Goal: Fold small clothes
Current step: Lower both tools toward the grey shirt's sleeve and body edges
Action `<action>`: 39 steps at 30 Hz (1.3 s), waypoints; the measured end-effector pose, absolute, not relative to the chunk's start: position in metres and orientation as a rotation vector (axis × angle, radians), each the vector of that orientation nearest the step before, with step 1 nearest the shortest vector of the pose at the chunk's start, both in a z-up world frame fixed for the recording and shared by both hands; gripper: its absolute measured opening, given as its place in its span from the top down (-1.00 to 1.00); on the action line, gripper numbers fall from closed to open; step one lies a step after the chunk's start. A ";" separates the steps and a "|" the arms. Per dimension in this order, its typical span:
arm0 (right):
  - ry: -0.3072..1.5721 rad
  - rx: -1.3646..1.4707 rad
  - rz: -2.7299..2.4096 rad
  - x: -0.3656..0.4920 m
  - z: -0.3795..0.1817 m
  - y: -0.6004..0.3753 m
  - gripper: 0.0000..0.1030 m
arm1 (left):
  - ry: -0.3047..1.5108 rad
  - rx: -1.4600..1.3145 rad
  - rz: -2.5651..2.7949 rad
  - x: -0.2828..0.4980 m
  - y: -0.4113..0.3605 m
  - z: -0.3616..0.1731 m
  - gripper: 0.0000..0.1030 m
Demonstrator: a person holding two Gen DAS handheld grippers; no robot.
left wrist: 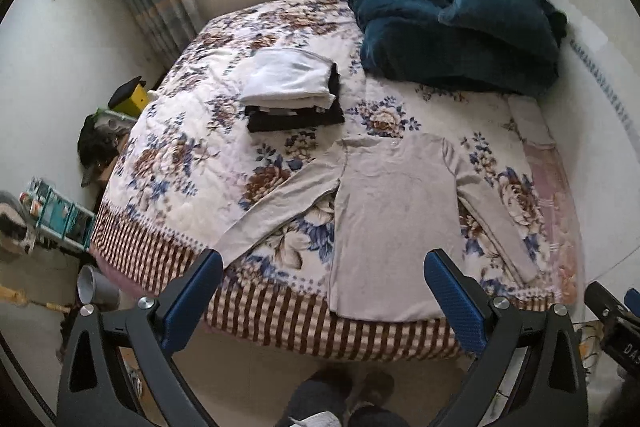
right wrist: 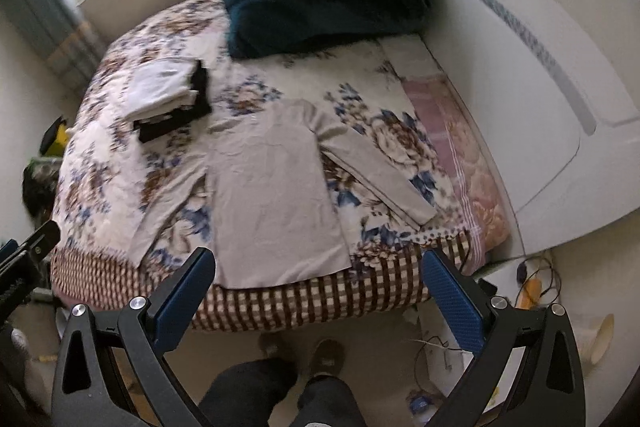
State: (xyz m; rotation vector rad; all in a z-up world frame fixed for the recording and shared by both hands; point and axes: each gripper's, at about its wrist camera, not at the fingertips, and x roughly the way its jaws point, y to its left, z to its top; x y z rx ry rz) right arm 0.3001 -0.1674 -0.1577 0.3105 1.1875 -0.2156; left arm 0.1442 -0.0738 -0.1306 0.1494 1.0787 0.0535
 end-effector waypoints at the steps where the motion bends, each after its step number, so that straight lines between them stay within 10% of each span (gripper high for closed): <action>1: 1.197 0.328 -0.231 0.309 -0.171 -0.175 -1.00 | 1.085 0.163 0.044 0.156 -0.080 -0.143 -1.00; 24: 1.137 1.297 -0.880 0.301 -0.596 -0.361 -0.98 | 1.429 0.370 -0.120 0.338 -0.190 -0.502 -1.00; 39: 0.632 1.660 -0.938 0.305 -0.692 -0.380 -0.03 | 1.473 0.396 -0.035 0.355 -0.204 -0.551 -1.00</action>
